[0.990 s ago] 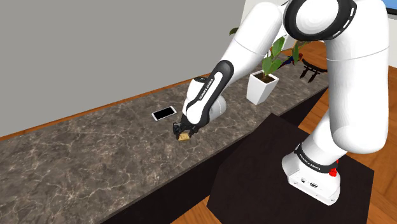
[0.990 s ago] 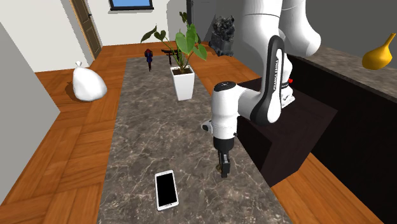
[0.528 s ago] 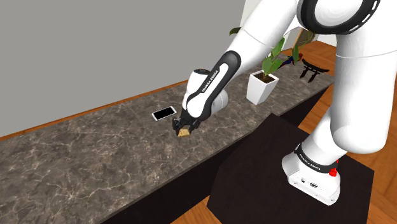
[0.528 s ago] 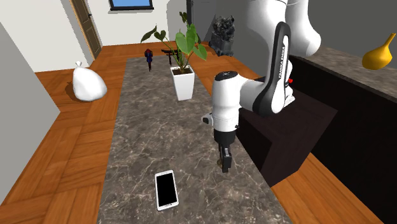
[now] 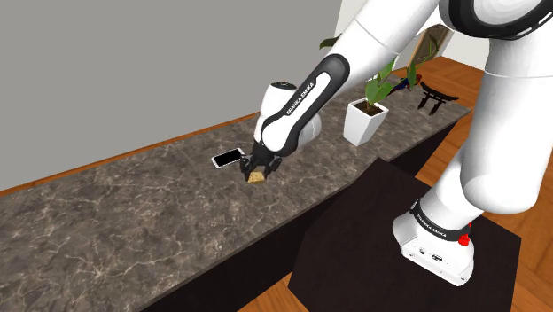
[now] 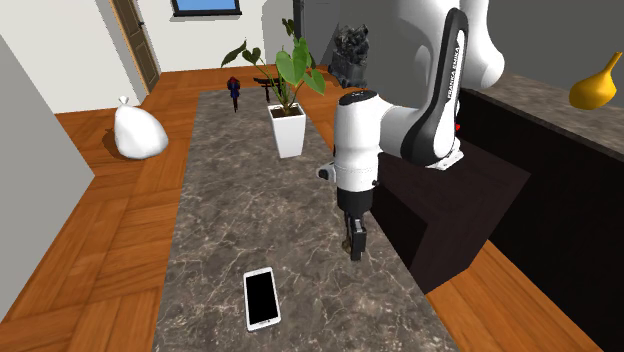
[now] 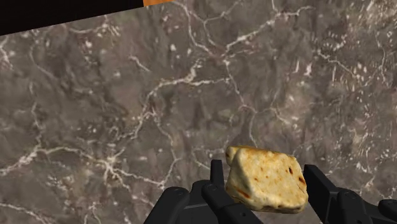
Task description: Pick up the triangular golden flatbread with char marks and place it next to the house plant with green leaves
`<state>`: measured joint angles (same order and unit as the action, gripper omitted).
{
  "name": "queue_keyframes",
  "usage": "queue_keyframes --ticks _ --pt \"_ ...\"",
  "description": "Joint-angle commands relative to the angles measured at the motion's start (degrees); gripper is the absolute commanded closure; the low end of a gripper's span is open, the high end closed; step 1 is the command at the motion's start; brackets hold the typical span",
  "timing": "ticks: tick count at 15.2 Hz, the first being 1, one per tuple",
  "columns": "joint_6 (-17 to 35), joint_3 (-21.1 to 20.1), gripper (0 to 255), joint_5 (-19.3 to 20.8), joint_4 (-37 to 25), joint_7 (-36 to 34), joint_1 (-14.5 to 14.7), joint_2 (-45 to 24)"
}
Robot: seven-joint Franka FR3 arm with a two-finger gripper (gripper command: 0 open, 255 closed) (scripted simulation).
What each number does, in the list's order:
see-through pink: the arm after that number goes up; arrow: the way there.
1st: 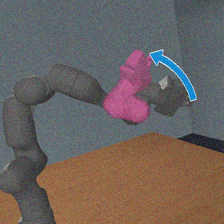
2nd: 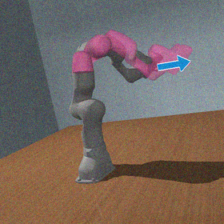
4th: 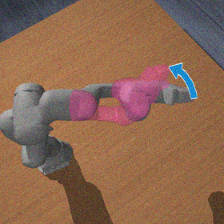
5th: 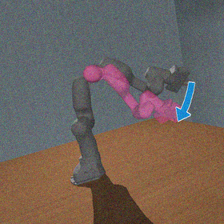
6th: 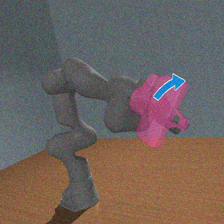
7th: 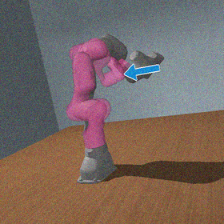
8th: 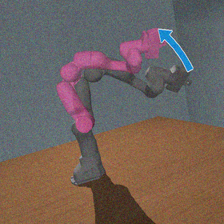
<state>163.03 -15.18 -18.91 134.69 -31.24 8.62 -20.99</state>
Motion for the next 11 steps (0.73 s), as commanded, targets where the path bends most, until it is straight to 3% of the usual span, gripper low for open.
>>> queue_keyframes --ticks 1,11 --pt "-1.4 0.1 255 0.1 0.2 -0.5 0.1 1.6" --pt "-8.4 0.3 255 0.7 0.5 -2.3 0.0 9.1"
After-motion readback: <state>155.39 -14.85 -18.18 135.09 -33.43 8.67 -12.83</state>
